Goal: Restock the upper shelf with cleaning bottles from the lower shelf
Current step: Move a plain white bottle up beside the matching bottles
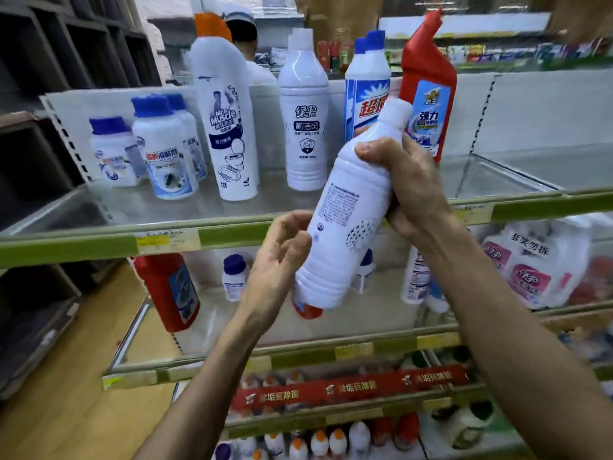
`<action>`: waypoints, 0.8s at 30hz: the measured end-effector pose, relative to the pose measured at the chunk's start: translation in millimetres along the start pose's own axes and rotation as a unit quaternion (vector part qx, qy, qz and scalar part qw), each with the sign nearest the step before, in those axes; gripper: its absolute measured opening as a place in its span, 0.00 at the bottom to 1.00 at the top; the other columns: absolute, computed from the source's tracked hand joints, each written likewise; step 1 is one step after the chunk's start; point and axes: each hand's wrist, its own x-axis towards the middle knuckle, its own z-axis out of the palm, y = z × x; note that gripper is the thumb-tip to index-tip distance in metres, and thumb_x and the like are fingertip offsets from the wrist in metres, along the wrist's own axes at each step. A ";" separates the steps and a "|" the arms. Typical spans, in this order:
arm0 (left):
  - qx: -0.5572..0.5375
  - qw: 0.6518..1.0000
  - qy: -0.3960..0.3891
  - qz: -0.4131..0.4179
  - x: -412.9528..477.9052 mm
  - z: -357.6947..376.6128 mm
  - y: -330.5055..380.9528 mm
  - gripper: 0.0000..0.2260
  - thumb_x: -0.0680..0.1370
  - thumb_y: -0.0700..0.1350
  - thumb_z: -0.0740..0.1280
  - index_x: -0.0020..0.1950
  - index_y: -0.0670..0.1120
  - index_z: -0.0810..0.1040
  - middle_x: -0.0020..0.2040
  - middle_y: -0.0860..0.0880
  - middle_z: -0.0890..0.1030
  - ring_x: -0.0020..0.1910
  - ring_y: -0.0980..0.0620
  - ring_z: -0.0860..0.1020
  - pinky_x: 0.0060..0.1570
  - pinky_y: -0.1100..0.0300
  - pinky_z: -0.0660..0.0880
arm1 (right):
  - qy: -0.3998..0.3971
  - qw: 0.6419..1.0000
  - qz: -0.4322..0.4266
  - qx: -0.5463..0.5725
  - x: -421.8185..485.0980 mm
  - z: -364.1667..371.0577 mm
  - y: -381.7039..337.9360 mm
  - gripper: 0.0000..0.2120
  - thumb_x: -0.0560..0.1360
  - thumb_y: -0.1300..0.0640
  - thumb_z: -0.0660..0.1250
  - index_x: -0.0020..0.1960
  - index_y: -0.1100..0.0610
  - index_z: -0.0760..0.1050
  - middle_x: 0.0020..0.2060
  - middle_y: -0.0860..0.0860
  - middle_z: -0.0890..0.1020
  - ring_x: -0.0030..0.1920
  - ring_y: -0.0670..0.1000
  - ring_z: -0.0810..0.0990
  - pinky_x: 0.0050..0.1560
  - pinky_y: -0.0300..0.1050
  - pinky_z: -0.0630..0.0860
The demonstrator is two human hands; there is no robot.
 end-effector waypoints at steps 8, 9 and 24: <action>0.163 0.983 0.059 0.057 -7.9 6.1 3.2 0.32 0.68 0.62 0.73 0.69 0.62 0.63 0.62 0.63 0.77 0.62 0.61 0.77 0.57 0.58 0.78 | 0.012 1.000 -0.013 -0.020 9.4 23.8 -9.6 0.09 0.61 0.59 0.73 0.41 0.55 0.81 0.33 0.50 0.82 0.35 0.49 0.80 0.41 0.47 0.79; 0.173 0.981 0.070 0.058 -9.2 6.5 3.1 0.32 0.68 0.62 0.73 0.68 0.64 0.62 0.61 0.62 0.78 0.61 0.62 0.78 0.56 0.57 0.79 | 0.013 0.999 -0.013 -0.029 9.5 25.7 -9.2 0.11 0.59 0.57 0.75 0.41 0.55 0.81 0.35 0.51 0.83 0.36 0.50 0.80 0.42 0.50 0.80; -0.272 0.952 -0.018 -0.136 -15.2 10.6 12.4 0.33 0.64 0.67 0.76 0.61 0.48 0.83 0.57 0.41 0.85 0.51 0.44 0.85 0.50 0.46 0.82 | -0.047 0.994 0.066 0.073 21.6 51.2 -8.6 0.26 0.77 0.49 0.70 0.66 0.67 0.74 0.52 0.63 0.82 0.51 0.62 0.82 0.60 0.70 0.77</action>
